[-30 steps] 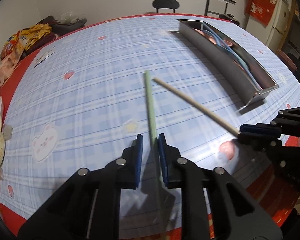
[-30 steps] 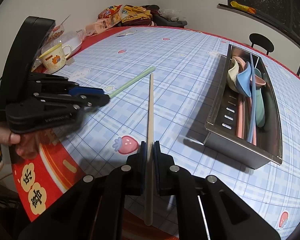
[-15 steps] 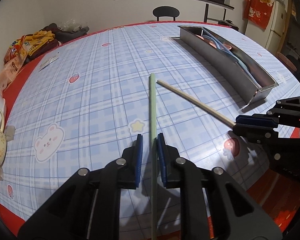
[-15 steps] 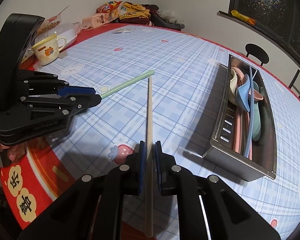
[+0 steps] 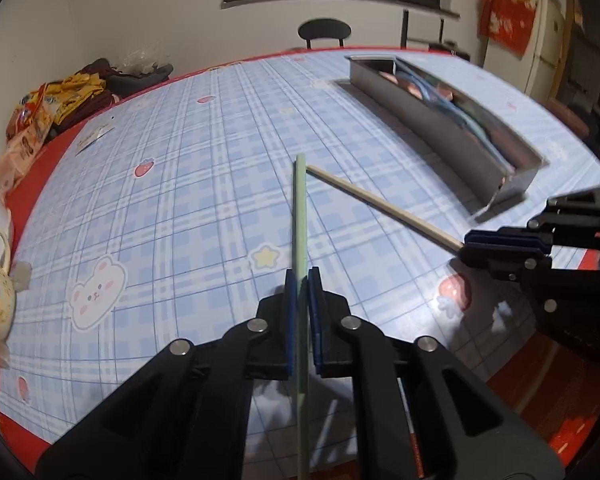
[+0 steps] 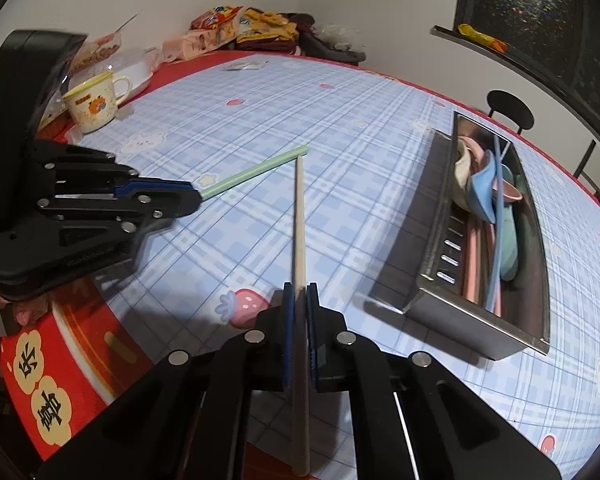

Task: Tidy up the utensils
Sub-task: 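Grasp the beige chopstick with the right tool while the left tool grasps the green chopstick, then carry both chopsticks over the basket and lower them in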

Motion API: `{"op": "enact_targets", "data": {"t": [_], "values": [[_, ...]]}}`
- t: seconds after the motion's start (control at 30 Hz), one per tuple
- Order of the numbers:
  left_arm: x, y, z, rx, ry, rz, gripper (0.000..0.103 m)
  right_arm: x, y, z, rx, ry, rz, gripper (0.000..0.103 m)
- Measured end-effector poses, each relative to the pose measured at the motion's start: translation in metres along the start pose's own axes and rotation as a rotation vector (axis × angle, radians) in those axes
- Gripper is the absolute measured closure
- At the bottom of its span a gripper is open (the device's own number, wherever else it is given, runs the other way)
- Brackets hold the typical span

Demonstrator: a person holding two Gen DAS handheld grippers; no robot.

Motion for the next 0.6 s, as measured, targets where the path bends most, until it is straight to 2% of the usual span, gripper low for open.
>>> {"op": "enact_targets", "data": {"t": [0.27, 0.4, 0.6], "values": [[-0.037, -0.003, -0.027, 0.149, 0.093, -0.219, 0.093, 0.015, -0.004, -0.019, 0.102, -0.033, 0.082, 0.097], [-0.042, -0.004, -0.034, 0.178, 0.107, -0.258, 0.093, 0.019, -0.004, -0.021, 0.113, -0.045, 0.1, 0.096], [-0.043, -0.004, -0.038, 0.196, 0.086, -0.263, 0.093, 0.019, -0.004, -0.023, 0.119, -0.048, 0.105, 0.096]]}}
Point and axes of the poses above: each gripper's, at about its wrist camera, not at the fingertips, and z roughly the way its jaws point, x to its right, y to its underside, the point moved 8 cm from there along z, roughly the way its jaws point, and after that the axes turned 3 degrees about -x, right-handed, at the moved point
